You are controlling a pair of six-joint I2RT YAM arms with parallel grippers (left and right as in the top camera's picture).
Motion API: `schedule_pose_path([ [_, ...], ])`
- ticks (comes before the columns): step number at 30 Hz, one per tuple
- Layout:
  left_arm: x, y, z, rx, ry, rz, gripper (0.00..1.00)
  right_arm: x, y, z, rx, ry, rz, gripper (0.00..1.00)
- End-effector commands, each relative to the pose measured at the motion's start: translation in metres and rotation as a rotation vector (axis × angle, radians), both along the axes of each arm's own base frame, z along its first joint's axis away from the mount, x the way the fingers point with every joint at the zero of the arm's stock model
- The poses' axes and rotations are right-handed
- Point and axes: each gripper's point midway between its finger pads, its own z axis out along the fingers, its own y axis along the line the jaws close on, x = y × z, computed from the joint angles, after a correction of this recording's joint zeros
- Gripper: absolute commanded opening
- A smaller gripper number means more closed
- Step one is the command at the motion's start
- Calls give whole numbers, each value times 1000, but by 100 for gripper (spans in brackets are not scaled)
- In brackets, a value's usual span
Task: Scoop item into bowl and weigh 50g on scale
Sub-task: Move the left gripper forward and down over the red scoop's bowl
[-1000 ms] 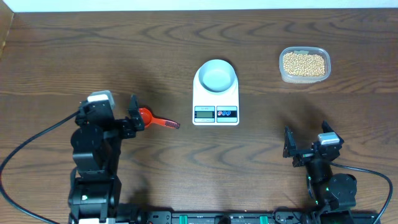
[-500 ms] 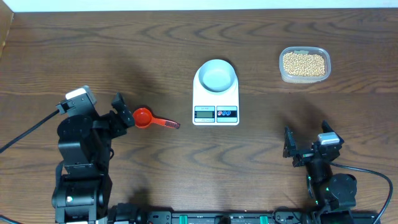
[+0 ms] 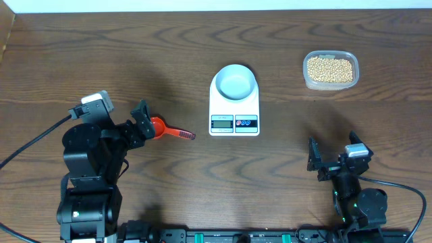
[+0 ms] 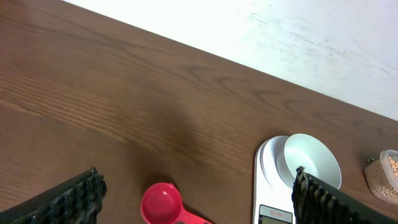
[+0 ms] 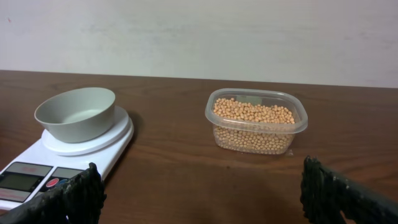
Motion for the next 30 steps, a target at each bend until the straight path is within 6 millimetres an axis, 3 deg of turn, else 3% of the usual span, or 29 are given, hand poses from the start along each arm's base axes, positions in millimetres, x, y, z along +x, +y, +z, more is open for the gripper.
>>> schedule_pose_path([
  [1,2,-1,10,-9,-22,-7,98,0,0,0,-12,-3,-3,99],
  [5,1,-1,1,-28,17,3,98,0,0,0,-12,-3,-3,99],
  [8,0,9,-17,-66,92,94,98,0,0,0,-12,-3,-3,99],
  [14,-1,33,-69,-159,301,334,99,0,0,0,-12,-3,-3,99],
  [24,15,37,-154,-245,585,501,90,0,0,0,-12,-3,-3,99],
  [30,15,40,-190,-262,694,589,90,0,0,0,-12,-3,-3,99],
])
